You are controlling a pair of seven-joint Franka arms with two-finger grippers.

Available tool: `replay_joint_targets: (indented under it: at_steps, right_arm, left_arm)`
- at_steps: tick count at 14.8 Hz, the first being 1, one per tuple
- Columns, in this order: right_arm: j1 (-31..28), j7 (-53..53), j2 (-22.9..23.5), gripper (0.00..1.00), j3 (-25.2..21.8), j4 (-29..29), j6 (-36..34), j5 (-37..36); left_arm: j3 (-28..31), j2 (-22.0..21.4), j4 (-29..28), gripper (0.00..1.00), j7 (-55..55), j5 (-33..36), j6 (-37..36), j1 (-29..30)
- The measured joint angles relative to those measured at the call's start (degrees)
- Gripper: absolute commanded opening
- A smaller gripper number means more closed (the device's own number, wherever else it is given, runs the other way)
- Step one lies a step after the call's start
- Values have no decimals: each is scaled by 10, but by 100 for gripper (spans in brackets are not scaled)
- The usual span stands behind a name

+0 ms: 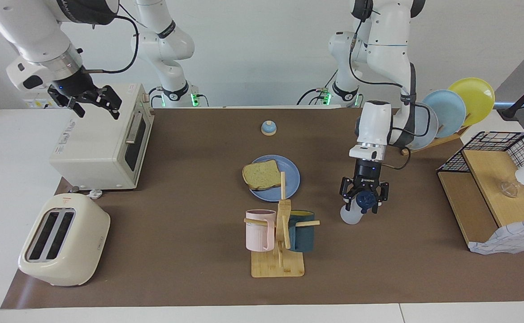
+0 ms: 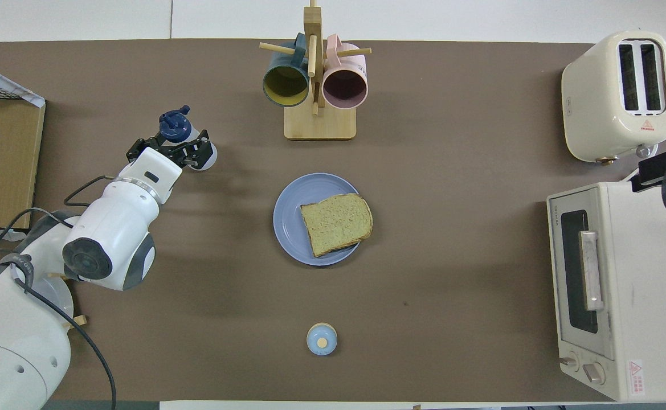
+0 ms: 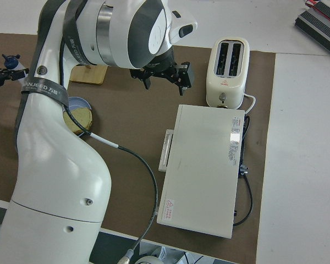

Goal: Put bread on plate and add seasoning
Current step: 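Open the left gripper and draw it back from the bottle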

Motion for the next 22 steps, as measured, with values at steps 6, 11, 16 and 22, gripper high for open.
replay_joint_targets:
  at_steps: [6,11,16,22]
  right_arm:
    - [0,0,0,100,0,0,0,0]
    - [0,0,0,100,0,0,0,0]
    - [0,0,0,100,0,0,0,0]
    - [0,0,0,100,0,0,0,0]
  left_arm:
    - [0,-13,-25,100,0,1,2,4]
    - [-2,-32,-54,100,0,2,3,3]
    - [-5,-52,-80,100,0,2,4,2]
    - [-6,-96,-128,100,0,2,6,1]
